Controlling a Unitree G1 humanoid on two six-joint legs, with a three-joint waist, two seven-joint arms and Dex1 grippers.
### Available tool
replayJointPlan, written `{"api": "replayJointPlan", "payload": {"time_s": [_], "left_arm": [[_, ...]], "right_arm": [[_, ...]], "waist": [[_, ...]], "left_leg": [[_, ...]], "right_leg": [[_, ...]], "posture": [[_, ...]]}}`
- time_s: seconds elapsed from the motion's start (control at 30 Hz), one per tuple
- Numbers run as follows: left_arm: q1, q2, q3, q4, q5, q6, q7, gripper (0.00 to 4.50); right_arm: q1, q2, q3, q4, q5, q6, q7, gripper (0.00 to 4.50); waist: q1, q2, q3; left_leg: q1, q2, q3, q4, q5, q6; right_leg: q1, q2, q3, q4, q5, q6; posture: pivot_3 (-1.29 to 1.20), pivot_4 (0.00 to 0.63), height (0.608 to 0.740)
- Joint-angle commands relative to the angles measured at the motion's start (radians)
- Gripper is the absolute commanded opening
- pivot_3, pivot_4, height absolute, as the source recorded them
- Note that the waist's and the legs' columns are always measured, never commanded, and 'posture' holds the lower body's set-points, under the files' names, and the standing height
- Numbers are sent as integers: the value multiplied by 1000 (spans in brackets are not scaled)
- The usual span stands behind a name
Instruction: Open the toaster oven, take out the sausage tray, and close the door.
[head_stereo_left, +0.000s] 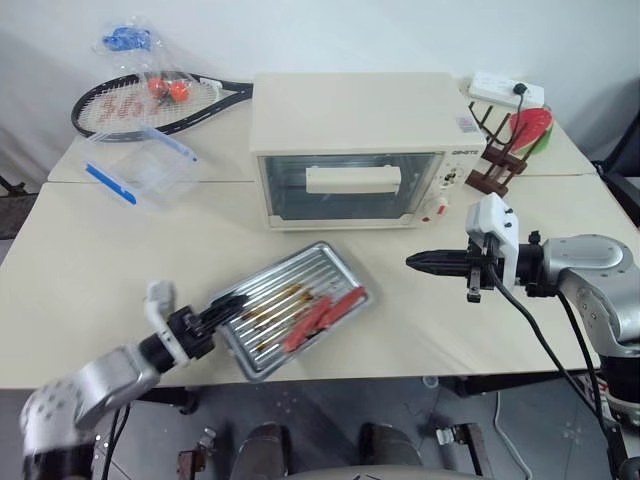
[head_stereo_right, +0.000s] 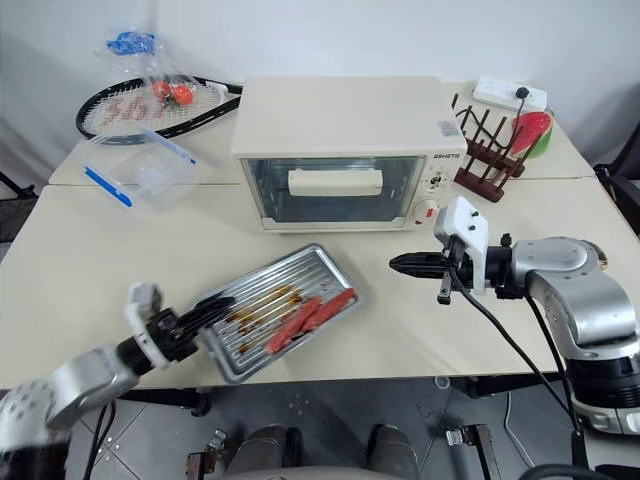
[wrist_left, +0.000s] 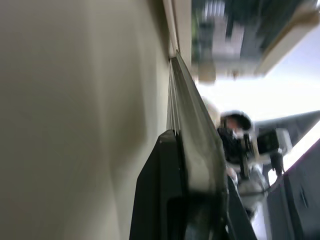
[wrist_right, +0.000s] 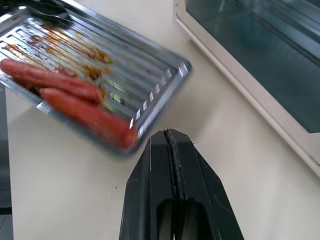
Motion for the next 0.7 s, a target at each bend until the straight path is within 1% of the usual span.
{"api": "replayJointPlan", "payload": {"time_s": [0.03, 0.07, 0.17, 0.3, 0.4, 0.57, 0.7], "left_arm": [[-111, 34, -91, 112, -27, 99, -56, 0], [-149, 36, -122, 144, -15, 118, -62, 0], [-265, 11, -183, 241, 80, 169, -115, 0], [-438, -74, -249, 385, 325, 180, -251, 0], [-530, -113, -276, 469, 481, 187, -370, 0], [-647, -160, -400, 548, 772, 155, -604, 0], [-711, -181, -445, 627, 940, 119, -765, 0]], "right_arm": [[28, -21, -69, -54, 15, -12, -37, 13], [40, -24, -81, -61, 22, -8, -43, 13], [81, -34, -112, -83, 30, -2, -61, 13], [133, -42, -149, -118, 40, 9, -90, 13], [150, -42, -168, -139, 49, 17, -117, 13], [174, -47, -185, -152, 54, 17, -140, 13], [186, -51, -191, -159, 57, 16, -149, 13]], "waist": [[1, 0, 0], [2, 0, 0], [16, 0, 0], [48, 1, 0], [56, 1, 0], [66, 1, -1], [63, 1, -1]], "left_leg": [[0, 0, 1, 0, 0, 0], [0, 0, 1, -1, 0, 0], [0, 0, 1, 0, 0, 0], [0, -2, 1, 2, 1, 1], [0, -2, 1, 3, 2, 1], [0, -2, 1, 2, 2, 1], [0, -2, 1, 3, 2, 1]], "right_leg": [[0, 0, 0, 0, 0, 0], [-1, 0, 0, 0, 0, 0], [-1, 0, 0, 0, 0, 0], [1, 0, 0, 0, 1, 2], [2, 0, 2, -1, 2, 3], [2, 0, 2, -1, 2, 3], [2, 0, 2, -2, 2, 3]], "posture": [[0, 150, 740], [0, 150, 740], [0, 150, 740], [0, 150, 740], [0, 150, 740], [0, 150, 740], [0, 150, 740]]}}
